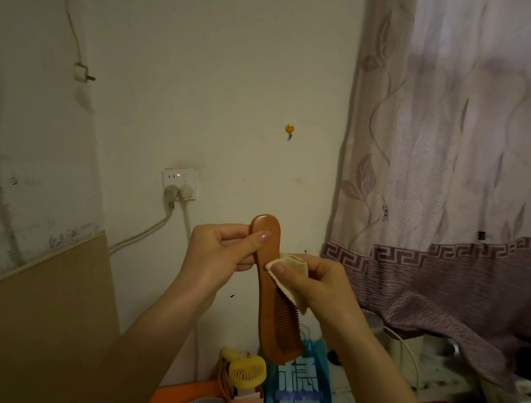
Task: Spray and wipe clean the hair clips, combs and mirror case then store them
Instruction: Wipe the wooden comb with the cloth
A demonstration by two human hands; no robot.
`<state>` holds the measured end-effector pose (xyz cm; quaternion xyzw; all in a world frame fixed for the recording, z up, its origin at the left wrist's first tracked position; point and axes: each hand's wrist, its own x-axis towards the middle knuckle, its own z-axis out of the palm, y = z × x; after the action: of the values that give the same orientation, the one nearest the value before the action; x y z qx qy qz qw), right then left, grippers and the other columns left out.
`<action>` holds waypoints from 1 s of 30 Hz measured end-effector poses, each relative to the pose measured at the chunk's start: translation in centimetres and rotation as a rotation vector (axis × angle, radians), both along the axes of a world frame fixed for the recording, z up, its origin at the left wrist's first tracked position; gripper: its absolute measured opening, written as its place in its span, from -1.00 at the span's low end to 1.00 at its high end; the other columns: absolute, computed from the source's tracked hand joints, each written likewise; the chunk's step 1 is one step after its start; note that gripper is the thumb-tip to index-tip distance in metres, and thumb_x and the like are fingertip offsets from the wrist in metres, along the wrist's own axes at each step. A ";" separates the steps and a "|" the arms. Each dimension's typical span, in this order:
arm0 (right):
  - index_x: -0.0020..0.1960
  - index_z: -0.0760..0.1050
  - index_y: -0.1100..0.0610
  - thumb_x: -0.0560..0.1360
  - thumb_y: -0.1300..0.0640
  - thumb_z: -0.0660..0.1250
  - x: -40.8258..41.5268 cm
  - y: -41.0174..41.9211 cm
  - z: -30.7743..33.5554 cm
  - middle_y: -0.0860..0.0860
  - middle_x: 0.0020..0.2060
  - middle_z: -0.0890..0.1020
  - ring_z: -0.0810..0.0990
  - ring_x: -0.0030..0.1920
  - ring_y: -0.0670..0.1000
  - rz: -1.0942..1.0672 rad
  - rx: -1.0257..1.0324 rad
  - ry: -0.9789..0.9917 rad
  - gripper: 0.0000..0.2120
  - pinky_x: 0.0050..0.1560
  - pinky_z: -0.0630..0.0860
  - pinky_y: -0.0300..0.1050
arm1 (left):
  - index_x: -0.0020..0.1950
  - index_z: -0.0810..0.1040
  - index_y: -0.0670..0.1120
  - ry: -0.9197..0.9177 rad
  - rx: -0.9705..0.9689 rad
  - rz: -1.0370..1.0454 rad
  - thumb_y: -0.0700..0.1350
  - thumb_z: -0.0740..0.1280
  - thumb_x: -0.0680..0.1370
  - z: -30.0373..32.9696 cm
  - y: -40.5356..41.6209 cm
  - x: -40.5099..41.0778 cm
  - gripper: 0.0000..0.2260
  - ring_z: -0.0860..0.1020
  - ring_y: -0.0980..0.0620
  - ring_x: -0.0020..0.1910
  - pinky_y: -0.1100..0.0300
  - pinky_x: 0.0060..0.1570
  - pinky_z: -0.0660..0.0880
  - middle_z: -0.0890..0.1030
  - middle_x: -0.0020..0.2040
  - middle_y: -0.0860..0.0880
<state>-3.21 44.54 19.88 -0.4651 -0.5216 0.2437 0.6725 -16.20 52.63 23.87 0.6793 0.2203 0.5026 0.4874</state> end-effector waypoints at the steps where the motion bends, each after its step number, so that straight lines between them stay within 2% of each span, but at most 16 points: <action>1: -0.08 0.66 0.09 0.34 0.04 0.43 0.1 -0.1 -0.2 -0.01 -0.37 0.66 0.59 -0.35 -0.09 0.005 -0.004 0.002 -0.80 -0.35 0.49 -0.27 | 0.00 0.67 -0.18 -0.010 -0.009 -0.004 -0.15 0.45 0.45 0.0 0.0 -0.1 -0.83 0.64 0.10 -0.37 0.33 -0.33 0.55 0.70 -0.28 -0.09; 4: -0.07 0.66 0.10 0.30 0.00 0.43 0.4 -0.5 -0.6 0.00 -0.34 0.67 0.60 -0.34 -0.10 0.026 -0.021 0.007 -0.73 -0.37 0.48 -0.30 | -0.05 0.67 -0.14 -0.042 -0.029 -0.013 -0.16 0.44 0.45 0.2 -0.1 -0.3 -0.89 0.64 0.06 -0.36 0.32 -0.31 0.58 0.70 -0.27 -0.14; 7: -0.04 0.67 0.11 0.28 0.02 0.44 0.6 -0.6 -1.1 0.03 -0.26 0.71 0.66 -0.27 -0.06 0.056 -0.046 0.065 -0.71 -0.30 0.52 -0.28 | -0.09 0.67 -0.09 -0.078 -0.049 -0.009 -0.15 0.44 0.45 0.3 -0.1 -0.5 -0.93 0.65 0.06 -0.34 0.32 -0.31 0.57 0.70 -0.27 -0.12; 11: -0.14 0.68 0.06 0.24 -0.02 0.47 0.6 -1.1 -1.8 0.03 -0.24 0.71 0.67 -0.23 -0.05 0.093 -0.093 0.045 -0.76 -0.23 0.56 -0.26 | -0.18 0.66 -0.06 -0.162 -0.087 0.034 -0.16 0.44 0.46 0.7 0.3 -0.9 -0.97 0.63 0.09 -0.37 0.35 -0.35 0.55 0.68 -0.34 -0.07; 14: -0.13 0.69 0.07 0.17 -0.09 0.49 0.3 -1.3 -2.2 0.17 -0.16 0.70 0.63 -0.15 0.09 0.098 -0.118 0.042 -0.66 -0.05 0.51 -0.03 | -0.22 0.66 -0.04 -0.209 -0.107 0.059 -0.16 0.44 0.46 0.5 0.5 -1.2 -0.93 0.63 0.11 -0.39 0.36 -0.36 0.54 0.67 -0.36 -0.06; 15: -0.13 0.70 0.08 0.17 -0.09 0.49 0.3 -1.4 -2.2 0.23 -0.12 0.68 0.60 -0.13 0.15 0.103 -0.125 0.051 -0.66 -0.01 0.46 0.09 | -0.22 0.66 -0.04 -0.219 -0.117 0.062 -0.16 0.44 0.47 0.4 0.5 -1.3 -0.93 0.63 0.10 -0.39 0.35 -0.36 0.54 0.67 -0.36 -0.06; 17: -0.12 0.69 0.11 0.23 -0.04 0.47 0.6 -1.6 -2.0 0.28 -0.08 0.66 0.56 -0.10 0.19 0.119 -0.139 0.061 -0.70 0.05 0.43 0.19 | -0.22 0.66 -0.05 -0.203 -0.115 0.050 -0.17 0.43 0.47 0.3 0.5 -1.7 -0.92 0.64 0.07 -0.37 0.33 -0.35 0.55 0.68 -0.32 -0.08; 20: -0.03 0.67 0.18 0.30 0.04 0.44 1.6 -1.8 -1.6 0.23 -0.13 0.67 0.60 -0.13 0.14 0.119 -0.152 0.044 -0.70 0.02 0.52 0.06 | -0.10 0.64 -0.12 -0.058 -0.061 0.002 -0.16 0.42 0.48 0.6 0.9 -2.9 -0.95 0.68 0.03 -0.31 0.30 -0.33 0.57 0.71 -0.25 -0.09; 23: -0.02 0.65 0.22 0.32 0.07 0.42 2.2 -1.9 -1.2 0.11 -0.21 0.69 0.64 -0.21 0.03 0.139 -0.164 0.004 -0.69 -0.17 0.59 -0.16 | -0.03 0.60 -0.13 0.090 0.003 -0.004 -0.16 0.44 0.46 1.2 1.4 -3.8 -0.88 0.69 0.00 -0.27 0.30 -0.31 0.58 0.71 -0.22 -0.10; 27: -0.01 0.63 0.26 0.34 0.08 0.41 2.4 -1.6 -1.0 0.06 -0.26 0.68 0.64 -0.26 -0.03 0.152 -0.172 -0.043 -0.69 -0.23 0.57 -0.23 | 0.04 0.62 0.01 0.234 0.114 -0.077 -0.15 0.47 0.41 2.1 1.9 -4.7 -0.77 0.69 -0.04 -0.26 0.29 -0.30 0.59 0.71 -0.21 -0.10; 30: -0.01 0.63 0.25 0.33 0.06 0.41 2.4 -1.5 -0.8 0.06 -0.26 0.68 0.63 -0.26 -0.03 0.144 -0.175 -0.069 -0.68 -0.22 0.57 -0.23 | 0.05 0.62 0.04 0.308 0.175 -0.129 -0.05 0.48 0.33 2.7 2.1 -5.1 -0.70 0.70 -0.05 -0.23 0.29 -0.29 0.59 0.71 -0.18 -0.08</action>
<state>-0.80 43.07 19.06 -0.4913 -0.5534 0.3198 0.5917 -21.33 54.77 26.54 0.8005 0.2038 0.3776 0.4183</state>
